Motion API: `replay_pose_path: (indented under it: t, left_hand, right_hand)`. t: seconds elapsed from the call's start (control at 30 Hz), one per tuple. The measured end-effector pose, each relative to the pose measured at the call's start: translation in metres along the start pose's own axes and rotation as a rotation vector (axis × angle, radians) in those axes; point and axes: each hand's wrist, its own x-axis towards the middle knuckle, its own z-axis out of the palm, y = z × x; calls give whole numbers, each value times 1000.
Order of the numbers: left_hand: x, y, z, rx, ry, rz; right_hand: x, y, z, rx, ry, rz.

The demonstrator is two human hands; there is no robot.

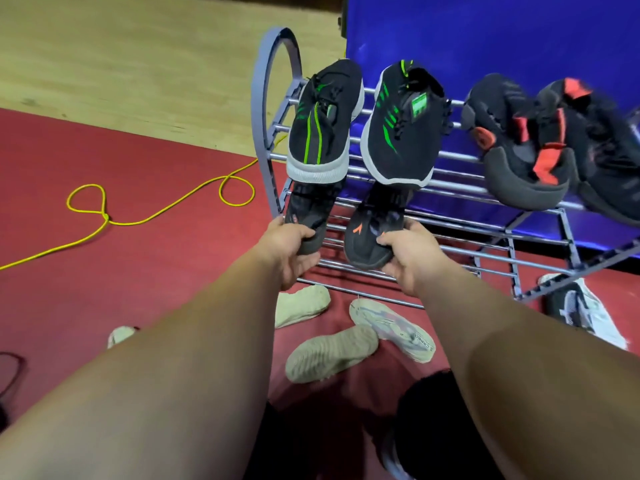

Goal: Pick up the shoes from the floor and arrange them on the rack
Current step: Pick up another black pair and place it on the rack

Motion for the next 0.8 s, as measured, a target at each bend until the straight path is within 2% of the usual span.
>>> replay_pose_path:
  t: [0.33, 0.37, 0.47, 0.53, 0.63, 0.8]
  left_hand:
    - [11, 6, 1, -311, -146, 90]
    - [13, 5, 1, -302, -118, 86]
    - [19, -3, 1, -149, 7, 17]
    - [19, -6, 0, -120, 24, -31]
    - [22, -2, -1, -184, 21, -7]
    - [22, -1, -5, -182, -3, -14]
  right_hand:
    - [6, -9, 20, 206, -52, -49]
    - [6, -7, 20, 117, -6, -61]
    - [3, -1, 16, -382, 179, -224]
    - [2, -1, 15, -453, 215, -282]
    - [3, -4, 17, -330, 187, -221]
    - [10, -16, 23, 130, 54, -123]
